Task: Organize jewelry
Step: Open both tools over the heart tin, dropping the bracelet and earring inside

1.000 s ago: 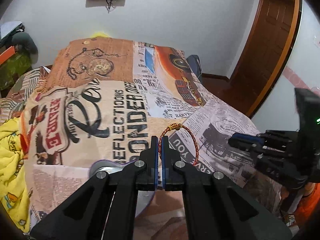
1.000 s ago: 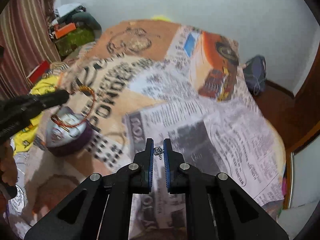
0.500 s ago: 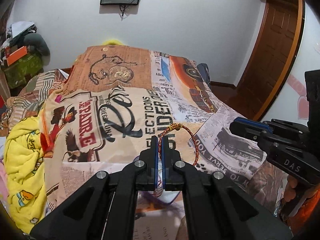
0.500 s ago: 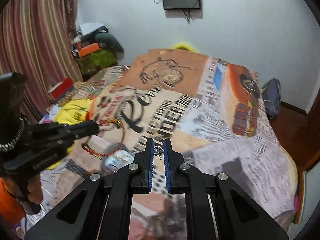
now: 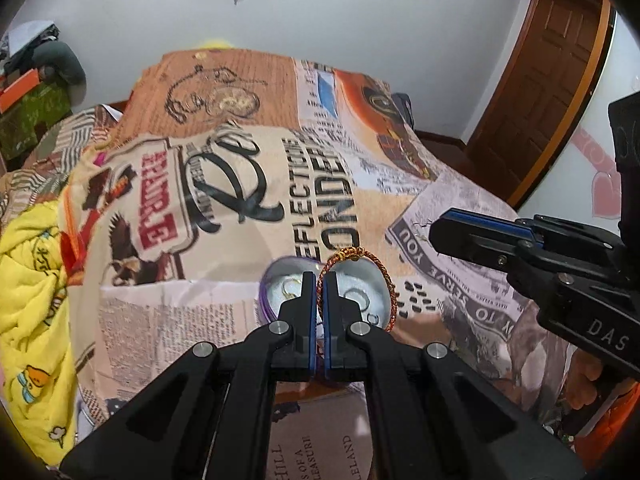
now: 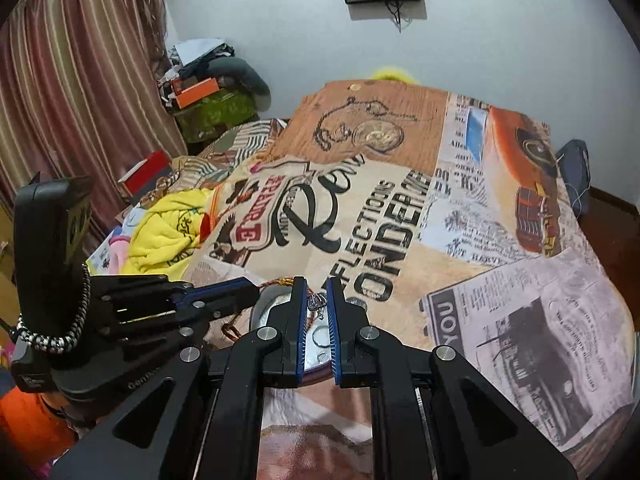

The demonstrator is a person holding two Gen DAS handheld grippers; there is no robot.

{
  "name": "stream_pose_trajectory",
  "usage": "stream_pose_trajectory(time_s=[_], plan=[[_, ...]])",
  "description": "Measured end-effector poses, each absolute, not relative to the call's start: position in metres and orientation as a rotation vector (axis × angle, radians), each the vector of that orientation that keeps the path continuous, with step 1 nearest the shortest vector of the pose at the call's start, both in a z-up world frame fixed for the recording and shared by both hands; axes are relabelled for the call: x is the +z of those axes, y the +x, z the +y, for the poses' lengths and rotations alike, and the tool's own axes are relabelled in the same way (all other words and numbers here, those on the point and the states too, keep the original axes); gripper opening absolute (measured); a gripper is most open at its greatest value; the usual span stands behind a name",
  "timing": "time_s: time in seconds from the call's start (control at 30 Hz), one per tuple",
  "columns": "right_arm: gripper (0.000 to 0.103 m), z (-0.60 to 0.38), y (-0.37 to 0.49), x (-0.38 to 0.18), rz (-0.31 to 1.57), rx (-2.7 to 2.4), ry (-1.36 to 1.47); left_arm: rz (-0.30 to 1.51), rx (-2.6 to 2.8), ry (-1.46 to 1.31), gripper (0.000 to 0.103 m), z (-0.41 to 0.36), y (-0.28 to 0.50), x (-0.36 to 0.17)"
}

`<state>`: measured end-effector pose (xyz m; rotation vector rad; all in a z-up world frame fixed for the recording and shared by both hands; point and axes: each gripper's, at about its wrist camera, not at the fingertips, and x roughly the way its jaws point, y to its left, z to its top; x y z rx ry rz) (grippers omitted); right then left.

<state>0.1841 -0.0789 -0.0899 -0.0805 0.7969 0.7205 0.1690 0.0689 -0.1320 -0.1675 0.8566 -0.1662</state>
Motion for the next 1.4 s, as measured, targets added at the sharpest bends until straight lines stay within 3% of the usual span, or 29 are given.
stream_pose_trajectory(time_s=[0.73, 1.07, 1.2, 1.27, 1.4], plan=[[0.009, -0.05, 0.194, -0.131, 0.912, 0.784, -0.101, 0.884, -0.125, -0.146, 0.002, 0.094, 0.173, -0.151], [0.01, -0.039, 0.187, -0.138, 0.91, 0.761, -0.184, 0.889, -0.082, -0.17, 0.018, 0.109, 0.163, -0.151], [0.02, -0.038, 0.185, -0.14, 0.91, 0.736, -0.214, 0.885, -0.064, -0.163, 0.023, 0.109, 0.156, -0.149], [0.031, -0.039, 0.183, -0.139, 0.905, 0.721, -0.22, 0.884, -0.057, -0.16, 0.024, 0.109, 0.153, -0.149], [0.036, -0.045, 0.18, -0.134, 0.887, 0.704, -0.214, 0.879, -0.041, -0.172, 0.024, 0.109, 0.145, -0.143]])
